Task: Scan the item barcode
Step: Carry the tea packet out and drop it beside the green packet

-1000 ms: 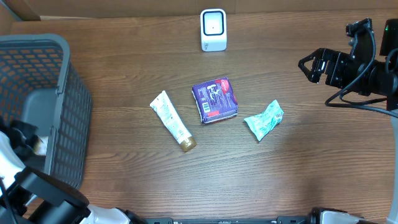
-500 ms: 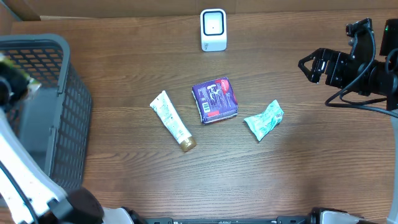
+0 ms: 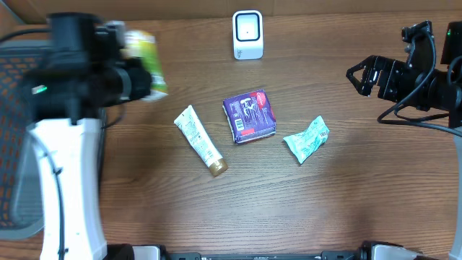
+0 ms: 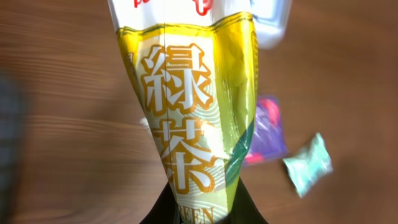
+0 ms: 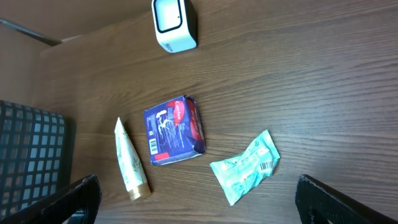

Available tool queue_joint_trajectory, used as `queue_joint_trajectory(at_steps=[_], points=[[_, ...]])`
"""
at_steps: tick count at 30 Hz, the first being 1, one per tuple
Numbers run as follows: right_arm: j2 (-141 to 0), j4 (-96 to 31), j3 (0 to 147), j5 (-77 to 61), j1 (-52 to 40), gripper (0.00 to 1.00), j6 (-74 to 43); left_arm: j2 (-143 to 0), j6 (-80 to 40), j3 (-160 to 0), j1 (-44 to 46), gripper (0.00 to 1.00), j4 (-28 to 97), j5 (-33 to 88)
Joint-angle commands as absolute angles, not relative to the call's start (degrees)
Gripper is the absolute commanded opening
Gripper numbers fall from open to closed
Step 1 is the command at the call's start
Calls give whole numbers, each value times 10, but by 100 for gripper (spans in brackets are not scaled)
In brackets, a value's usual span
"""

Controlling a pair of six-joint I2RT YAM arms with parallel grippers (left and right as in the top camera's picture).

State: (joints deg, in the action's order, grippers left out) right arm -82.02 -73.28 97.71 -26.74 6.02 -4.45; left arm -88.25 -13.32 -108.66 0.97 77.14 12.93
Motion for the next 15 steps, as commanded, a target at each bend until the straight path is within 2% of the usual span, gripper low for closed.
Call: queue_joint_trajectory(at_steps=[1, 6, 11, 15], points=[[-820, -730, 986, -266, 61, 100, -41, -906, -156, -1031, 85, 4, 725, 183], [-820, -730, 986, -266, 61, 100, -41, -964, -159, -936, 192, 4, 593, 263], [-820, -730, 986, -264, 61, 100, -41, -1034, -159, -885, 256, 4, 464, 357], [-820, -730, 986, -264, 61, 100, -41, -1101, -166, -881, 294, 4, 407, 361]])
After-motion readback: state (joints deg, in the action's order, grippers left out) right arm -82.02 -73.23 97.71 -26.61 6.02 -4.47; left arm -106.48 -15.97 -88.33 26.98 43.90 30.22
